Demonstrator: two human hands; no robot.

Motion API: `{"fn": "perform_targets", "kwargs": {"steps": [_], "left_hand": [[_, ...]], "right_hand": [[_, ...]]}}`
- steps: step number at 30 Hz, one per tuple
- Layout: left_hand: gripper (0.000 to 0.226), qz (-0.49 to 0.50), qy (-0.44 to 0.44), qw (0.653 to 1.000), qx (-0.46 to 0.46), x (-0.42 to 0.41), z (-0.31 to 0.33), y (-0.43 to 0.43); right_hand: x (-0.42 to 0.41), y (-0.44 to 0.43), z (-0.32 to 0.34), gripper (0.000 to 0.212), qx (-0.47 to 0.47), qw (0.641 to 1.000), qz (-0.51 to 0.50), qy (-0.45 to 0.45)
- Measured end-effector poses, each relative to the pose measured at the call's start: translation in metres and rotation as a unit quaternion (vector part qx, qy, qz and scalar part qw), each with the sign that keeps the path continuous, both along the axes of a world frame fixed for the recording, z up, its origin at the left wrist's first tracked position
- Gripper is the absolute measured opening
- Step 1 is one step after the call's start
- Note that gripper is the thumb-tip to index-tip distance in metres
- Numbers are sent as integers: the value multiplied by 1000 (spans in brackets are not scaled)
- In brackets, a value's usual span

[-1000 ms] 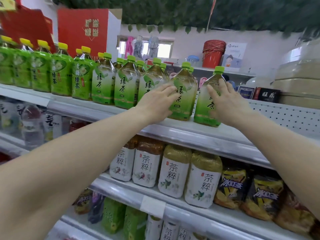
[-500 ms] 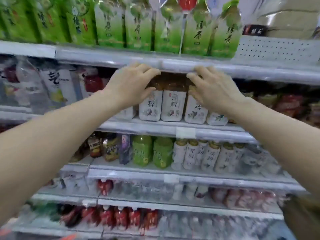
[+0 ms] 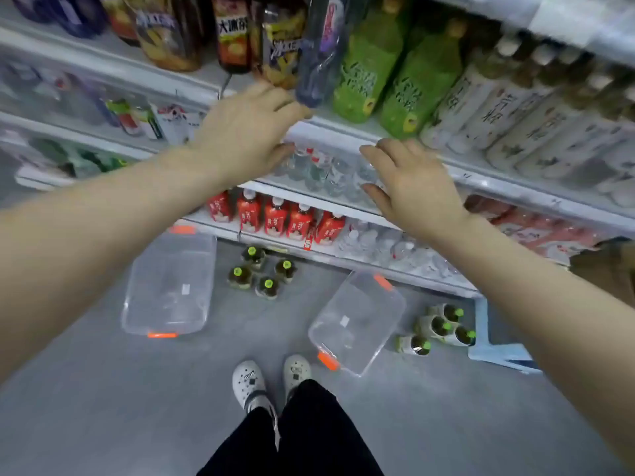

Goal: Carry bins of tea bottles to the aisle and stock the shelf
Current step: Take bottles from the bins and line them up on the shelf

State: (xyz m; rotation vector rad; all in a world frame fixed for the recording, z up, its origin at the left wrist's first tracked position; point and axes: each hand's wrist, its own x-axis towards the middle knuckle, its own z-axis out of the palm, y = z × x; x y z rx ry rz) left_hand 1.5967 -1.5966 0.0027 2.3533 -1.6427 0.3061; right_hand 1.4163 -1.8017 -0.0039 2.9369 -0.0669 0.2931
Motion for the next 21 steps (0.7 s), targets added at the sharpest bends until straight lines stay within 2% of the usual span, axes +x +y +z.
{"fn": "perform_targets", "kwargs": {"steps": [5,8,12,16,21], "left_hand": [[45,59,147,987,15,0,-133,27],[52,73,218,973,28,-10,-224,37],[57,100,276,954,56,-30,-359,53],[71,139,331,924,130,-49,-486,65],[85,170,383,889,183,-65,-618,57]], "right_hand": [[17,27,-126,43,83,994,12,63],[27,37,-210,42,107,989,8,103],[28,44,-338,48,135,979,1,154],[13,44,-472,57,158,965,-25,206],[-2,37,-611,66,230,924,-109,285]]}}
